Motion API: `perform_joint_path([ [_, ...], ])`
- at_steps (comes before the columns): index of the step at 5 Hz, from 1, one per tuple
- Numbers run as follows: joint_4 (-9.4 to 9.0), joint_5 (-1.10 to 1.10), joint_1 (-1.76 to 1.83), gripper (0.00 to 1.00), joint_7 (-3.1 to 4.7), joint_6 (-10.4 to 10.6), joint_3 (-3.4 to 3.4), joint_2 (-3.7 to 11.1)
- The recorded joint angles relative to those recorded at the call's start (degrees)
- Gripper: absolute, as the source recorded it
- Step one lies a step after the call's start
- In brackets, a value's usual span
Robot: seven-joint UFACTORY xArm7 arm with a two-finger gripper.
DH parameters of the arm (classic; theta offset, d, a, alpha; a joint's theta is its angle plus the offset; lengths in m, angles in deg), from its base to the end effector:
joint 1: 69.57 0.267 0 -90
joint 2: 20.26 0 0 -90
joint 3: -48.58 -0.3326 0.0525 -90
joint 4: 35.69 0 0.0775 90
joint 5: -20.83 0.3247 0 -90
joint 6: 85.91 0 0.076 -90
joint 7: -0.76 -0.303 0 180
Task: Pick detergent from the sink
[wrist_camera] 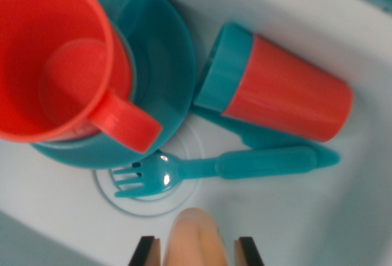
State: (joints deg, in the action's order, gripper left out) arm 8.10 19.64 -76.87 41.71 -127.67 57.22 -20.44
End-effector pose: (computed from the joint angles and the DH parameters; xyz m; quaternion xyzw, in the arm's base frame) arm 0.4033 -0.1183 0.1200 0.9744 0.2239 0.0137 0.0152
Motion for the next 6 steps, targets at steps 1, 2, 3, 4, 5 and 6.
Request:
perform_joint_path([
  [1,1.15,-0.09,0.02,1.00,-0.06,-1.84,-0.03,-0.70],
  [2,1.15,-0.09,0.02,1.00,-0.06,-1.84,-0.03,-0.70],
  [3,2.51,-0.19,0.05,1.00,-0.13,-4.02,-0.08,-1.52],
  [4,2.51,-0.19,0.05,1.00,-0.13,-4.02,-0.08,-1.52],
  [5,3.99,-0.30,0.08,1.00,-0.20,-6.40,-0.12,-2.42],
  [6,3.99,-0.30,0.08,1.00,-0.20,-6.40,-0.12,-2.42],
])
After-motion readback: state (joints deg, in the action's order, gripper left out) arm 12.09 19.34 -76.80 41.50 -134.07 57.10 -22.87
